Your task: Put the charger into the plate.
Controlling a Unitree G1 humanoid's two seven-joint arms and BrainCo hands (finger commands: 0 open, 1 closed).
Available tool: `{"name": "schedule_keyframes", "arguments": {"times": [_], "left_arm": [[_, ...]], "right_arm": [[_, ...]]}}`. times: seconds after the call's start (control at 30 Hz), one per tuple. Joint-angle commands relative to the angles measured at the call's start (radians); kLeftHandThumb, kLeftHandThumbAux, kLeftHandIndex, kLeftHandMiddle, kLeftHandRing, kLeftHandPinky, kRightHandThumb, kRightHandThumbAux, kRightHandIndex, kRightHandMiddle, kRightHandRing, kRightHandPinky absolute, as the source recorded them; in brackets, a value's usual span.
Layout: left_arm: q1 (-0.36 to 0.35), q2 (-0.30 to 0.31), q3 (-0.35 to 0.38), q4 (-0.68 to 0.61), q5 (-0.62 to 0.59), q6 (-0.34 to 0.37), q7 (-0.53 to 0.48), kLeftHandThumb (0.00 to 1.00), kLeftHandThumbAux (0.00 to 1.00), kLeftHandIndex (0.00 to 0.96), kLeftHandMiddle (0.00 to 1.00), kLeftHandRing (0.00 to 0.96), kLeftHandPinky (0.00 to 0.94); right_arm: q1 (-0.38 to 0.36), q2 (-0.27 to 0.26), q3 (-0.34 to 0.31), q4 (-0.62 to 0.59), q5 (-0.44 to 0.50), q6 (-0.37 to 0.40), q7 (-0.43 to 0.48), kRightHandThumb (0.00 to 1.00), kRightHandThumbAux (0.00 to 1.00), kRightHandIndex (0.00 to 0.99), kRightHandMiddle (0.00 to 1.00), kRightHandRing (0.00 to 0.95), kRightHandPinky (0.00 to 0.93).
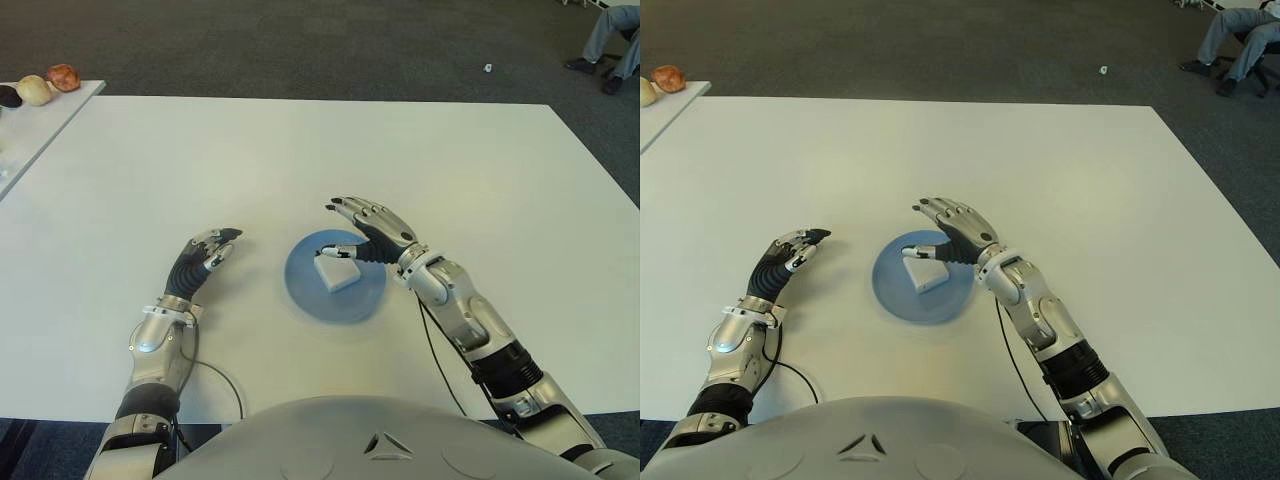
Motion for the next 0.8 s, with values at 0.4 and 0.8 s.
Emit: {"name": "schedule_keyframes", "arguments": {"times": [0.4,0.8], "left_arm": [[0.096,-0.082,-0.031,0.130,0.030,0.024,0.005,0.048,0.534,0.342,0.301,0.229,0.106],[0.094,-0.083,-0.026,0.138,0.021,0.052,-0.002,0.072,0.529,0.362,0.310,0.235,0.069]], "right_arm": [[0.092,0.028,-0.129,-0.042,0.082,0.002,-0.087,0.234,0.151,0.000,0.000,0.000,0.000],[0.142,0.127,-0.288,0.003,0.219,-0.009,-0.254,0.152,0.227,0.000,0.000,0.000,0.000]]}}
